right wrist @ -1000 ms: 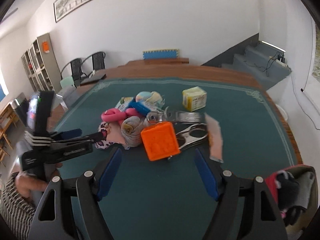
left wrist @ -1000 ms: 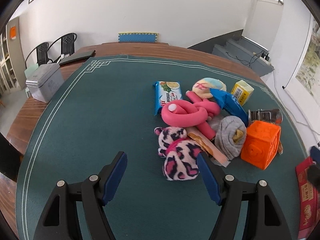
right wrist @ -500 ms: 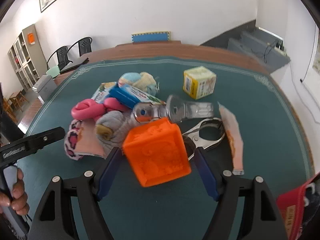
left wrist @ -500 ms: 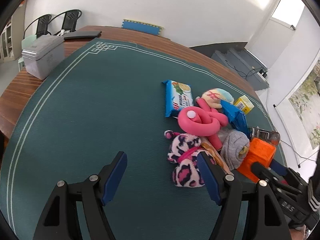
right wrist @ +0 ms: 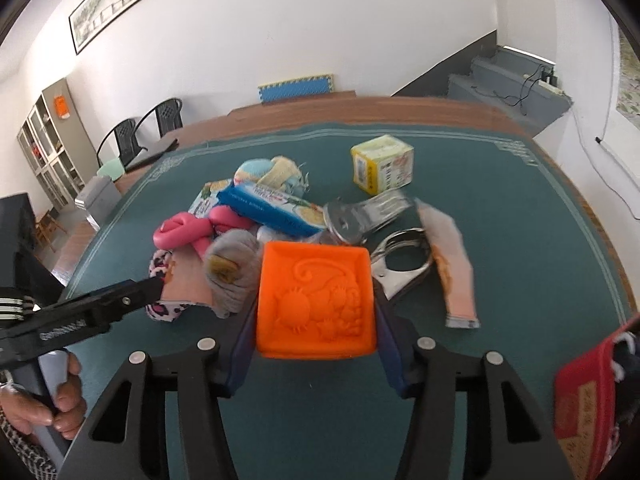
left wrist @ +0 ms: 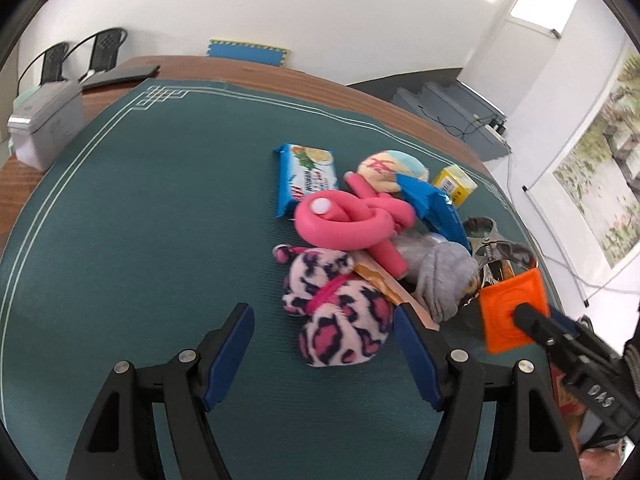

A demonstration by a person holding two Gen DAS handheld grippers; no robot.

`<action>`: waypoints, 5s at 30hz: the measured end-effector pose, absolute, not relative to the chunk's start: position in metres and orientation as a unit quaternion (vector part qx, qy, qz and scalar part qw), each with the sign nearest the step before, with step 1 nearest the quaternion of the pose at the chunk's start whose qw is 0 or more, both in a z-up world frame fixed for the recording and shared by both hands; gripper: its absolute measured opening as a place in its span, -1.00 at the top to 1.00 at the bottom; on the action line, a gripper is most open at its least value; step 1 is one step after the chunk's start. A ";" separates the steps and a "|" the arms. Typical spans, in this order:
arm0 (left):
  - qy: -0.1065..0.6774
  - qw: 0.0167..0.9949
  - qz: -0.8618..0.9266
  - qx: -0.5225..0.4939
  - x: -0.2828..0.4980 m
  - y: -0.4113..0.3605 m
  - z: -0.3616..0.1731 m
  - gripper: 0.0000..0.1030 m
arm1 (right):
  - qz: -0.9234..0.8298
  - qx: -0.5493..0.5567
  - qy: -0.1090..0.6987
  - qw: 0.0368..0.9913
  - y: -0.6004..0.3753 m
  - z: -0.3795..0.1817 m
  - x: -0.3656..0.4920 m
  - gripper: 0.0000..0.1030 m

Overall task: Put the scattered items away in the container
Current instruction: 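Carry the orange cube and leopard sock to the box and release them, then move both open grippers back over the heap of items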

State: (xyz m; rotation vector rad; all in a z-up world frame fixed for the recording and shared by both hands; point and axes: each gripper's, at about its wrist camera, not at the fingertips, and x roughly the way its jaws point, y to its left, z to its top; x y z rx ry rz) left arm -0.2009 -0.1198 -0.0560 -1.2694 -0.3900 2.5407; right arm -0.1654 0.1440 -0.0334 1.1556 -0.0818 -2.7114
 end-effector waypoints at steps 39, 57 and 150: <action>-0.074 0.133 0.916 -0.372 -0.169 -0.085 -0.016 -0.03 | -0.956 0.244 -0.141 -0.085 0.312 0.037 -0.010 -0.12; -0.033 0.252 0.899 -0.357 -0.118 -0.006 0.010 -0.03 | -0.922 0.278 -0.172 -0.209 0.411 0.014 0.020 -0.15; -0.072 0.191 0.893 -0.401 -0.153 -0.009 -0.007 -0.58 | -0.956 0.250 -0.114 -0.099 0.310 0.047 0.003 -0.34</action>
